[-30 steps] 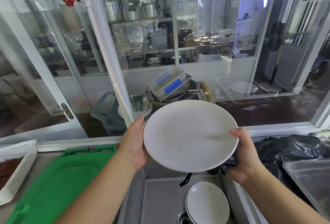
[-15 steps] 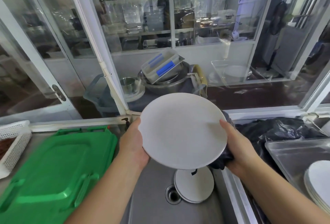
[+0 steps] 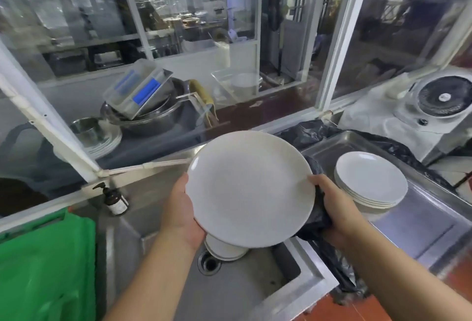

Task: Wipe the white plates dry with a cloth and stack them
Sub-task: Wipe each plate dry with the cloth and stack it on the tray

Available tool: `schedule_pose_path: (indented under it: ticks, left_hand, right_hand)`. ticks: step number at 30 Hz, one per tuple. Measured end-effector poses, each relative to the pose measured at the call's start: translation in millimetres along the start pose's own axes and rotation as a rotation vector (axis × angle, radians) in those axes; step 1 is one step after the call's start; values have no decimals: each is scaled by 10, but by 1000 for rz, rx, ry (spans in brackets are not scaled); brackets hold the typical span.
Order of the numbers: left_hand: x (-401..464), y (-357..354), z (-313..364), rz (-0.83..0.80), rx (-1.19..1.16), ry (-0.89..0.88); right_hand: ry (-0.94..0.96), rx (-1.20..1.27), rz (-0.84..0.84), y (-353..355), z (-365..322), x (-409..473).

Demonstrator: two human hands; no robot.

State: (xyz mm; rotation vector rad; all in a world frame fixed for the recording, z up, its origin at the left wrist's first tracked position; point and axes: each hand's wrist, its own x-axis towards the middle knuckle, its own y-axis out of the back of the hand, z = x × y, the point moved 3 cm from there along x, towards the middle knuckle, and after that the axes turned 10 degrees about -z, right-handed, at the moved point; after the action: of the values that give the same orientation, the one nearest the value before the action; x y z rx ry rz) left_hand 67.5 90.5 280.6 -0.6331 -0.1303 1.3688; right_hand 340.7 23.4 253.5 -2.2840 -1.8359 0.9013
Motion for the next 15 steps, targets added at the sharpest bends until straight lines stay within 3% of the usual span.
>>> schedule_pose_path:
  ticks: [6,15]
  left_hand:
    - [0,-497,-507,-108,2,149]
    - [-67,-1742,-1272,-282,-3,290]
  right_hand:
    - [58,25,247,727,28,-565]
    - [239,134,437,1934,-252,-1194]
